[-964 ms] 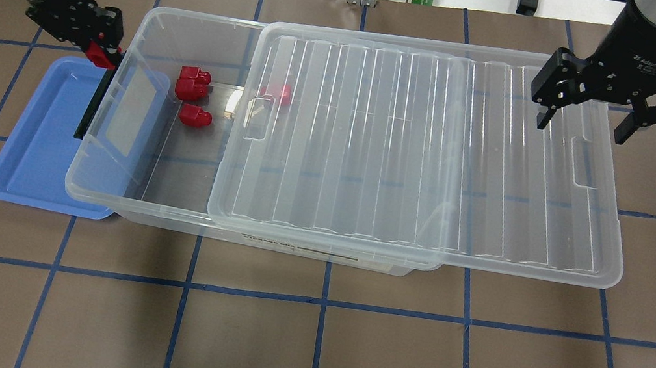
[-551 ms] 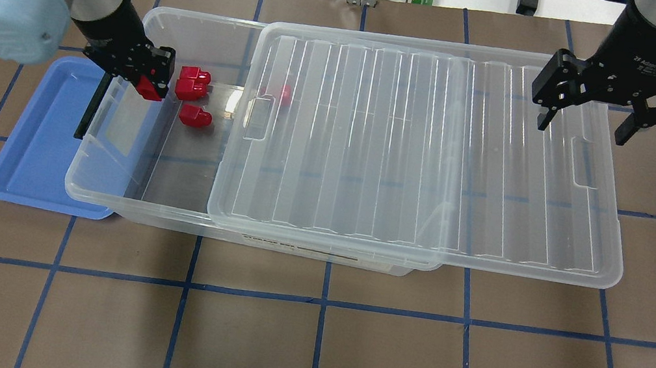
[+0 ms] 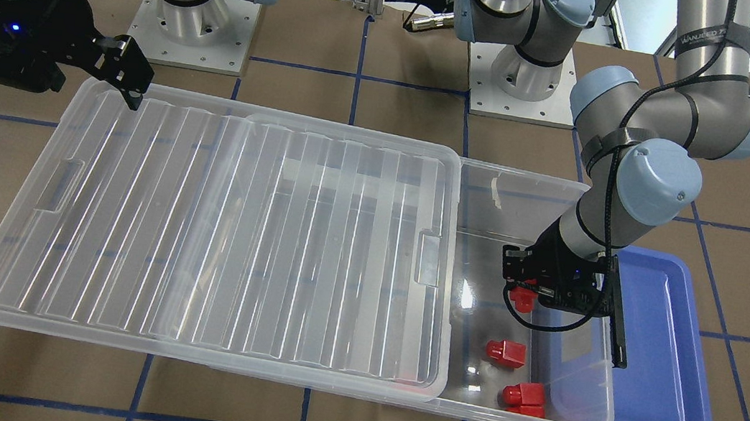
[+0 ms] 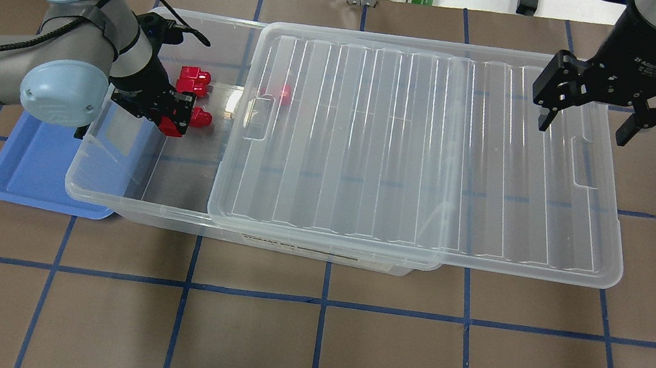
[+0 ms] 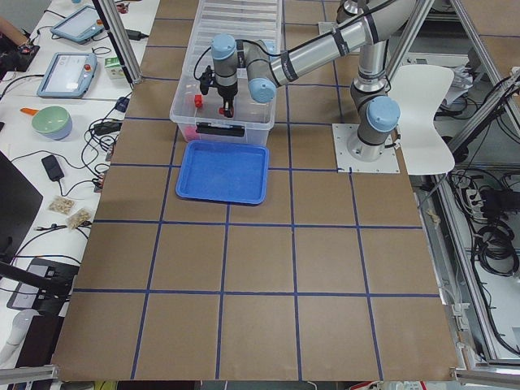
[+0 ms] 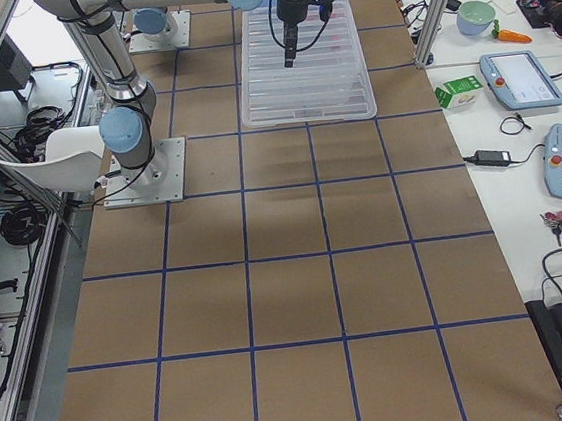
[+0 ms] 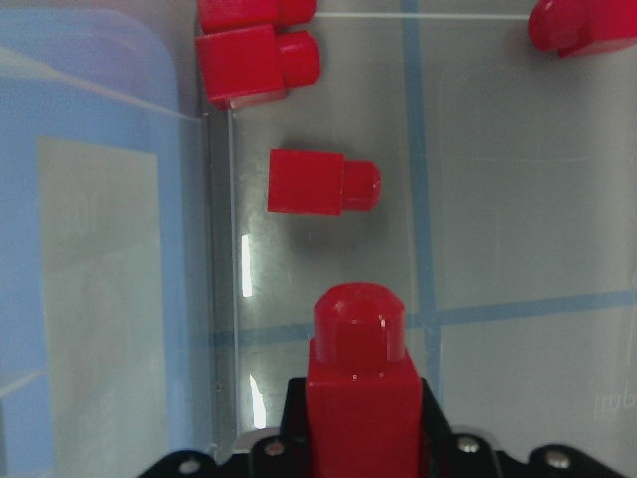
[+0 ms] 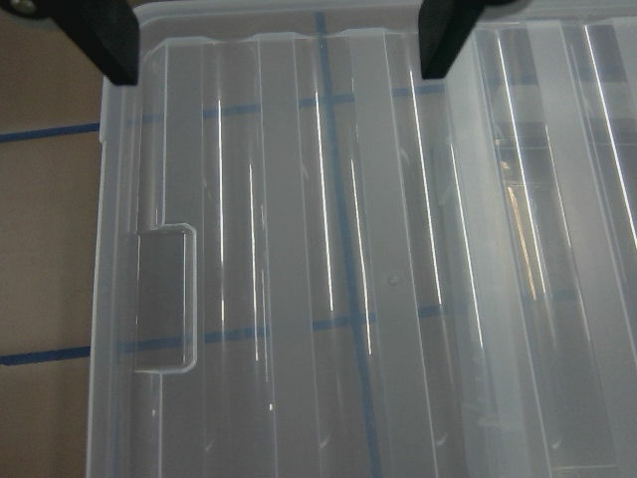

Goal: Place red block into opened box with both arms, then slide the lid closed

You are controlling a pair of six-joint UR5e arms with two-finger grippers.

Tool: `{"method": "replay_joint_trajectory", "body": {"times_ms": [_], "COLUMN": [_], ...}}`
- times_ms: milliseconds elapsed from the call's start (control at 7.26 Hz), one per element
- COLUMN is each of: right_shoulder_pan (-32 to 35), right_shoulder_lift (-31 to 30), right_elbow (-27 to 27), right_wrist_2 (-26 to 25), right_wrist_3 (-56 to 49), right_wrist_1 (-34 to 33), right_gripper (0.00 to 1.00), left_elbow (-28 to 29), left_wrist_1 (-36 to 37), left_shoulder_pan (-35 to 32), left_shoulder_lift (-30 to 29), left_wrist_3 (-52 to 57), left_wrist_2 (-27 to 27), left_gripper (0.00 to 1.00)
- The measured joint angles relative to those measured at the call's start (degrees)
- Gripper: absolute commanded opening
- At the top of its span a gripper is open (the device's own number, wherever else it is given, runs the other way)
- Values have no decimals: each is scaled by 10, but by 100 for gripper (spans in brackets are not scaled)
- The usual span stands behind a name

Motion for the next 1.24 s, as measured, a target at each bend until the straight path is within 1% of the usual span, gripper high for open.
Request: {"method": "replay_joint_trajectory", "body": {"times_ms": [689, 826, 964, 1102, 1240], "right_shoulder_pan": [0, 0, 0, 0, 0], "right_shoulder_lift": [0, 0, 0, 0, 0], "right_elbow": [0, 0, 0, 0, 0], "right_wrist_2": [-1, -1, -1, -1, -1], "right_wrist_3": [0, 0, 0, 0, 0], "right_wrist_1": [0, 1, 1, 2, 3], "right_gripper": [100, 100, 100, 100, 100], "left_elbow": [-25, -26, -26, -26, -24], "left_wrist_1": [30, 32, 34, 36, 38], "left_shoulder_pan": [-7, -7, -8, -8, -8], "left_shoulder_lift": [-32, -38, -44, -48, -47], "left_wrist_3": [-33, -32, -30, -30, -32], "left_wrist_2": [2, 3, 3, 4, 4], "left_gripper": [0, 27, 95, 100, 100]}}
